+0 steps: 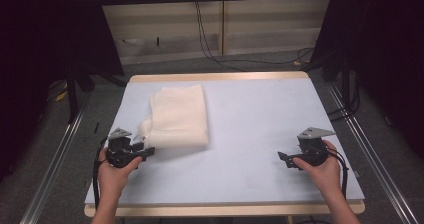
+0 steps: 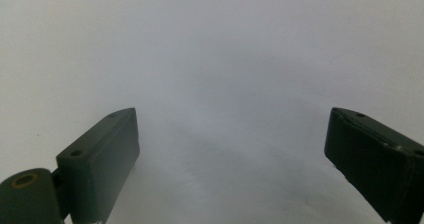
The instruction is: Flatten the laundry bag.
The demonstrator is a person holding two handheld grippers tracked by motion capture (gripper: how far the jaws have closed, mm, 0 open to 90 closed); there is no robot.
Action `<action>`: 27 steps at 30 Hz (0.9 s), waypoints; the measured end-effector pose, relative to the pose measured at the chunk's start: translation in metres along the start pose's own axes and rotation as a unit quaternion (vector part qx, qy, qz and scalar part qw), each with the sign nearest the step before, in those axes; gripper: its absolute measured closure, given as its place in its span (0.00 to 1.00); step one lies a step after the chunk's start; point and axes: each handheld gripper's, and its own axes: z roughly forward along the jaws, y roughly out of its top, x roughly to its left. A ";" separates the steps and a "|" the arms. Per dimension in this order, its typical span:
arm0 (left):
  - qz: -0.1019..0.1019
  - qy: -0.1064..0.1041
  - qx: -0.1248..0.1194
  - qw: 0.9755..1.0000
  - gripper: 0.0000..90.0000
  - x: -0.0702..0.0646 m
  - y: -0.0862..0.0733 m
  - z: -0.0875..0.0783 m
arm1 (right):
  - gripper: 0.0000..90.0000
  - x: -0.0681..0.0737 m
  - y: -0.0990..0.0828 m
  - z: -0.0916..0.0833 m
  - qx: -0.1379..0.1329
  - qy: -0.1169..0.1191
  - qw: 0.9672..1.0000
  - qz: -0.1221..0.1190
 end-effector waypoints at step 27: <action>-0.052 0.037 0.013 0.998 0.77 0.023 -0.003 -0.009 | 0.08 0.001 -0.001 0.001 0.009 -0.003 1.000 -0.007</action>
